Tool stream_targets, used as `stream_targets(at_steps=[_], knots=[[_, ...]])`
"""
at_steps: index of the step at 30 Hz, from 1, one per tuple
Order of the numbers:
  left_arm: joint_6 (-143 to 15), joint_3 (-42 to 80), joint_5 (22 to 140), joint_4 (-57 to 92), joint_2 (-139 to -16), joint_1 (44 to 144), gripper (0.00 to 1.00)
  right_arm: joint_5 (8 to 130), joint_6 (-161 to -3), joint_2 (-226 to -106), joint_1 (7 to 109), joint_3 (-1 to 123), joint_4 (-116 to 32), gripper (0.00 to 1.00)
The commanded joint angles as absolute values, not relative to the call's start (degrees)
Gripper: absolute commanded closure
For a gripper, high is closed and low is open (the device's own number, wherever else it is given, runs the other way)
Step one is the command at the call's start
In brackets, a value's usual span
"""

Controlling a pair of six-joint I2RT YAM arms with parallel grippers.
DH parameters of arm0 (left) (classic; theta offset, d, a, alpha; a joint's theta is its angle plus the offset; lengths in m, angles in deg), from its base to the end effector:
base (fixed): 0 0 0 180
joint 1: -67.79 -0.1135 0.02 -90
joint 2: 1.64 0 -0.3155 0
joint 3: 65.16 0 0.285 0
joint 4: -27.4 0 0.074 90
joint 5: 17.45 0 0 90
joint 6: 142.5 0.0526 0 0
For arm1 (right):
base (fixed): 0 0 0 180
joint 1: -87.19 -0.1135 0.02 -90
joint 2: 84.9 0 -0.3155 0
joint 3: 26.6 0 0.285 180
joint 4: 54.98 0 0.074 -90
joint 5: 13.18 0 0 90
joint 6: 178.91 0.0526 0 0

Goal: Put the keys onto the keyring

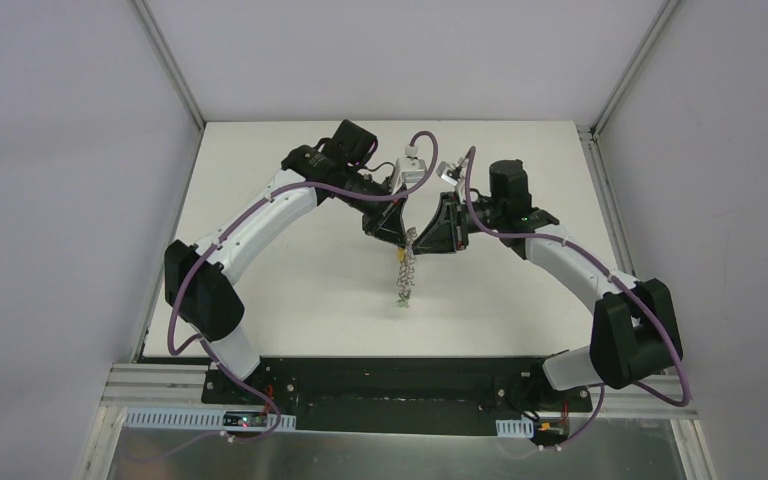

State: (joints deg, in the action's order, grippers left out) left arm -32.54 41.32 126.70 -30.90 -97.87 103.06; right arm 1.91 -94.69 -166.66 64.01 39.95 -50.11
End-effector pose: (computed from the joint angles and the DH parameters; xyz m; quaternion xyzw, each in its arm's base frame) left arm 0.3058 -0.2685 0.3999 0.5297 0.6612 -0.4637 0.2593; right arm 0.2854 0.1774 0.3209 -0.5001 0.5428 0.5615 0.3742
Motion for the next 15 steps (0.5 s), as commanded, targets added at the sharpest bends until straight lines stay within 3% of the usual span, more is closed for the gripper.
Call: stream_targets(at_steps=[1, 8, 10, 15], knots=[[-33.6, 41.2, 131.8, -30.0, -97.3, 103.5, 1.0, 1.9, -99.8, -163.4, 63.9, 43.3, -46.4, 0.76], [-33.0, 41.3, 134.2, -31.2, -97.9, 103.6, 1.0, 2.8, -103.6, -162.9, 64.0, 45.4, -39.8, 0.69], [-32.6, 41.3, 134.6, -31.7, -98.1, 103.7, 1.0, 3.3, -105.7, -162.8, 64.0, 45.9, -39.2, 0.62], [-32.6, 41.3, 135.2, -32.1, -98.8, 104.0, 1.0, 3.1, -105.7, -163.2, 63.8, 46.8, -38.7, 0.61]])
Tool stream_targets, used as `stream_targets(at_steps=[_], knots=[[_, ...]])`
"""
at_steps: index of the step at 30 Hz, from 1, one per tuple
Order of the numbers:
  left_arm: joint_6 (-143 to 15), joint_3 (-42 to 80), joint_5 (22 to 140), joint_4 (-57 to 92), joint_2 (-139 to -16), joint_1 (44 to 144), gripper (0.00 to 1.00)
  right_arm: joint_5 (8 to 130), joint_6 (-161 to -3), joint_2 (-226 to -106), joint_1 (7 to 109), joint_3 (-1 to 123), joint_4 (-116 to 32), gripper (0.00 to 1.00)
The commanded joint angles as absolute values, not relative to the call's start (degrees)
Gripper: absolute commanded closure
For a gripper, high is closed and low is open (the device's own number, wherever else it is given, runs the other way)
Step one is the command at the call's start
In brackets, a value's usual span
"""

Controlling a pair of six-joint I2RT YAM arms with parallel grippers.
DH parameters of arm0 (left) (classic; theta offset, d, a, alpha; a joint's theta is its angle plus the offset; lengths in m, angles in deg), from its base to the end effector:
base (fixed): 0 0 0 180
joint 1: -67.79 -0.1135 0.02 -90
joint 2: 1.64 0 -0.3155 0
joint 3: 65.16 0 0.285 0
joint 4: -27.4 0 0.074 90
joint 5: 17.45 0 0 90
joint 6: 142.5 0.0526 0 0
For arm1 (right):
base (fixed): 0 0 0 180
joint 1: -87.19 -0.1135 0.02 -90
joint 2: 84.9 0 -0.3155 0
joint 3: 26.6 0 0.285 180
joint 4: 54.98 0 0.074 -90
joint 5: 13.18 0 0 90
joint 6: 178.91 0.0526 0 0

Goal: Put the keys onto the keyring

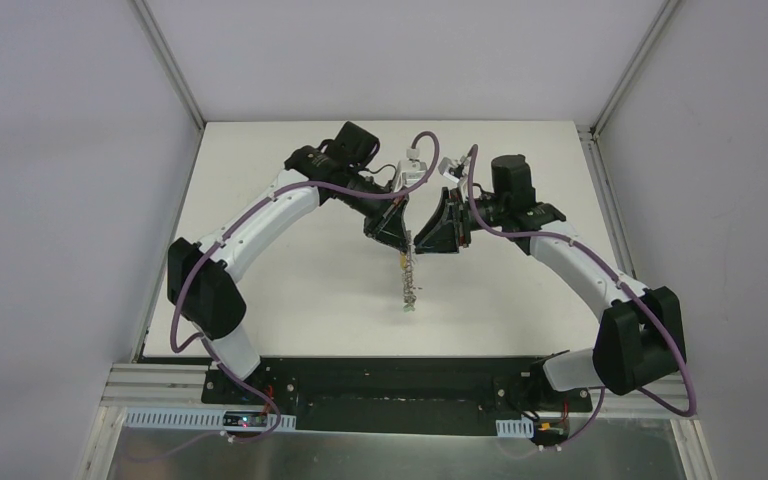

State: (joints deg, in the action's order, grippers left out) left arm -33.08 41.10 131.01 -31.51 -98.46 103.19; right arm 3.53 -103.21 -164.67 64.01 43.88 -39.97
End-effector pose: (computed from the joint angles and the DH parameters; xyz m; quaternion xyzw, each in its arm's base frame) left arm 0.3038 -0.2709 0.3964 0.5270 0.6489 -0.4957 0.2357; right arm 0.2803 0.1748 0.3413 -0.5231 0.5343 0.5336 0.3951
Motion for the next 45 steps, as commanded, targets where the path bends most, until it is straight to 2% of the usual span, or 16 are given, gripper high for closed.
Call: stream_targets(at_steps=[1, 7, 18, 25, 29, 33, 37, 40, 45], knots=[[-32.7, 41.3, 135.3, -32.1, -98.9, 104.1, 1.0, 3.0, -105.7, -163.3, 63.7, 46.9, -38.8, 0.61], [-33.0, 41.5, 135.5, -31.9, -99.7, 104.4, 1.0, 3.0, -105.4, -164.1, 63.1, 47.3, -38.8, 0.62], [-34.0, 41.6, 135.2, -30.9, -99.8, 104.4, 1.0, 2.7, -105.3, -164.5, 62.6, 46.5, -39.3, 0.82], [-34.9, 41.5, 134.3, -29.8, -99.7, 104.4, 1.0, 3.1, -104.6, -165.1, 62.0, 46.5, -39.9, 0.98], [-34.6, 41.6, 133.4, -29.5, -99.1, 104.3, 1.0, 3.7, -104.1, -165.3, 62.2, 46.9, -39.9, 1.0], [-31.3, 41.4, 130.1, -31.0, -96.8, 104.1, 0.79, 2.5, -102.0, -165.2, 63.0, 47.8, -40.7, 1.0], [-27.0, 40.7, 125.8, -32.3, -93.8, 104.1, 0.63, 1.6, -100.4, -165.3, 63.4, 48.3, -41.2, 1.0], [-25.0, 39.6, 123.4, -32.2, -92.2, 104.1, 0.59, 1.0, -97.2, -165.2, 63.7, 47.8, -44.3, 1.0], [-24.6, 38.0, 122.0, -29.8, -91.3, 104.3, 0.57, 0.6, -90.0, -165.8, 64.5, 46.5, -51.3, 1.0]])
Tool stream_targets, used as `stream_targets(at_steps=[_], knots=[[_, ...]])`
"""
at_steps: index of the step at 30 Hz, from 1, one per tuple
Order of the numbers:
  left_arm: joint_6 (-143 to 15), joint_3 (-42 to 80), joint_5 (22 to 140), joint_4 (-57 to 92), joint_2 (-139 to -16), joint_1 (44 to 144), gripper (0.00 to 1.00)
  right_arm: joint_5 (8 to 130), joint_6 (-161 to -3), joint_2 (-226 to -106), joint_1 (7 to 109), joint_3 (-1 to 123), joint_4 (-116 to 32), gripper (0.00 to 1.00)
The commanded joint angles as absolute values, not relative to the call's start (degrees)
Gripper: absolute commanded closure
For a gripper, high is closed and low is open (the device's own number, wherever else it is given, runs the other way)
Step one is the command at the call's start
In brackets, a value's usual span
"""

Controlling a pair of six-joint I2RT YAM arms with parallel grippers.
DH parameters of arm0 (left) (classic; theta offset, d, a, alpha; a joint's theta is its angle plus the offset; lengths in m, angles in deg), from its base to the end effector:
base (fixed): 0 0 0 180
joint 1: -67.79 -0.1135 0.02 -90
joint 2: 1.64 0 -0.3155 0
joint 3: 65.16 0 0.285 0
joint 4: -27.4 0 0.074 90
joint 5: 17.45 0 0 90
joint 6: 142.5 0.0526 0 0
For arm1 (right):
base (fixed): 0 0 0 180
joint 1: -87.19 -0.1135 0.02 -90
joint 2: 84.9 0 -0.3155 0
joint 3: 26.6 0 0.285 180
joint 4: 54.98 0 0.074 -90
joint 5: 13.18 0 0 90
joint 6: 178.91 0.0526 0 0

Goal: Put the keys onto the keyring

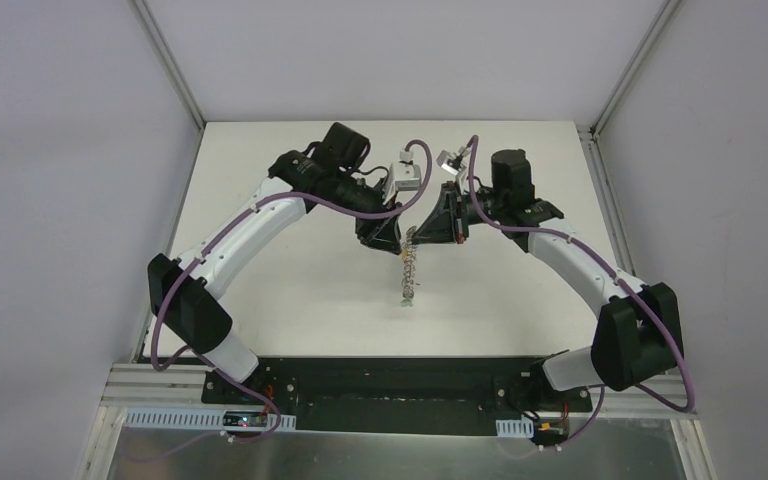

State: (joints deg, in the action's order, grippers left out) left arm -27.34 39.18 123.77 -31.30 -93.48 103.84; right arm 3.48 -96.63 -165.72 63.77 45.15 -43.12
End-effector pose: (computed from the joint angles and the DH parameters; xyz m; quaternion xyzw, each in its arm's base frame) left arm 0.2850 -0.2582 0.4133 0.5647 0.6381 -0.4312 0.2968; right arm 0.2867 0.1791 0.3482 -0.5035 0.5456 0.5495 0.3833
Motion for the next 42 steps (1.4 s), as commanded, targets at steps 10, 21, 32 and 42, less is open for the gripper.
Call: stream_targets(at_steps=[10, 21, 32, 42], knots=[[-22.4, 38.2, 116.8, -27.9, -91.8, 106.2, 0.6, 0.0, -82.7, -167.3, 64.8, 45.0, -58.4, 1.0], [-21.4, 38.4, 115.1, -27.7, -92.1, 106.5, 0.59, -0.5, -80.4, -168.1, 64.7, 44.0, -61.0, 1.0], [-20.6, 41.2, 116.1, -30.1, -93.6, 107.1, 0.74, -0.3, -80.0, -168.4, 64.8, 43.5, -61.6, 1.0], [-19.1, 41.0, 117.2, -31.9, -94.1, 107.3, 1.0, -0.1, -79.9, -168.3, 65.0, 43.7, -61.6, 1.0]])
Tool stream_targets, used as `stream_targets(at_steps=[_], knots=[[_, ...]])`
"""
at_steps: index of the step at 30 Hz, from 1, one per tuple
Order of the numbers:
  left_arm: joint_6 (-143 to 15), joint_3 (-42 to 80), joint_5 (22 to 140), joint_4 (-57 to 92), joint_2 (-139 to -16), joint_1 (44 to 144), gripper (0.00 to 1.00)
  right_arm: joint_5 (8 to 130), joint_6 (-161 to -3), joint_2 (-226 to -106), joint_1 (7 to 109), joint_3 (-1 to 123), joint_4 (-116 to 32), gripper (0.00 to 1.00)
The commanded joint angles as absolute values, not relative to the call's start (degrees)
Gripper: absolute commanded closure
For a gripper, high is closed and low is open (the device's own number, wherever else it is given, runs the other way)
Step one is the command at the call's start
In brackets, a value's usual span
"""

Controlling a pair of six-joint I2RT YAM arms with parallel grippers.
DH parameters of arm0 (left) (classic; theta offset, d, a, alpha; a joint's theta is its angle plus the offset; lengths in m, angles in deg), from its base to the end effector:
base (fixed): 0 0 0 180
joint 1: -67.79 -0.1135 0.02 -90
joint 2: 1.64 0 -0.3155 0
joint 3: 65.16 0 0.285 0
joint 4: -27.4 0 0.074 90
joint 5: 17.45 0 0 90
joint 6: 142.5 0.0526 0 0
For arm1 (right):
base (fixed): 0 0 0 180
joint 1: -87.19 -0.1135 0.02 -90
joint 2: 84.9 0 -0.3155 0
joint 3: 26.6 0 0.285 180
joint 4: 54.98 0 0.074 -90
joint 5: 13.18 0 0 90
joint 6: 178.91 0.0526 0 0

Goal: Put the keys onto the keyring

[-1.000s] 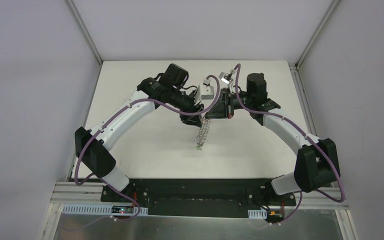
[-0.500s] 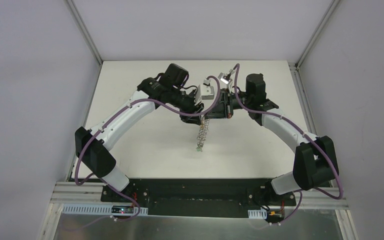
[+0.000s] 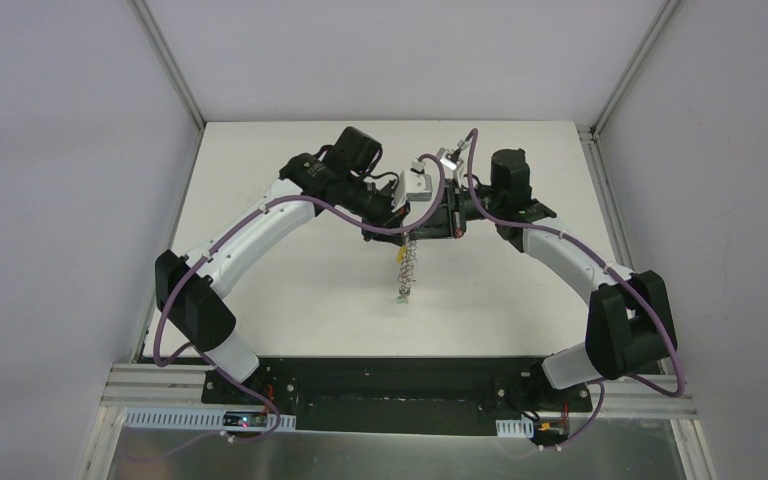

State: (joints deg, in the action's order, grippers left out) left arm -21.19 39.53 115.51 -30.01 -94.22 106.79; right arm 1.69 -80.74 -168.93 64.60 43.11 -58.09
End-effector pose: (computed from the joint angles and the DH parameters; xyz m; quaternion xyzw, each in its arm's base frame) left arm 0.2821 -0.2745 0.4085 0.6094 0.6235 -0.3616 0.3303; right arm 0.3028 0.1811 0.3398 -0.4608 0.5592 0.5877 0.3601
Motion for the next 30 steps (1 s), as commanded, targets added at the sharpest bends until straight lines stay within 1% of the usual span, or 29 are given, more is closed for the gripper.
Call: stream_targets(at_steps=[1, 11, 17, 23, 26, 30], knots=[[-18.8, 40.8, 117.2, -32.1, -94.0, 107.3, 1.0, 0.0, -79.8, -168.2, 65.1, 43.7, -61.7, 1.0], [-17.3, 38.1, 112.3, -31.5, -93.1, 108.6, 1.0, 1.2, -79.0, -168.2, 65.9, 44.0, -61.6, 1.0], [-18.3, 37.2, 107.9, -30.2, -92.8, 110.6, 1.0, 3.0, -78.6, -168.6, 66.0, 43.9, -61.6, 1.0], [-20.6, 36.5, 106.2, -28.1, -92.6, 111.5, 0.99, 4.1, -78.4, -168.7, 66.2, 43.4, -61.6, 1.0], [-22.1, 36.5, 105.8, -27.5, -92.5, 111.5, 0.85, 3.8, -78.6, -168.7, 66.2, 43.2, -61.9, 1.0], [-22.9, 36.5, 105.4, -27.4, -91.9, 111.2, 0.74, 2.7, -79.7, -168.3, 66.5, 42.7, -61.9, 1.0]])
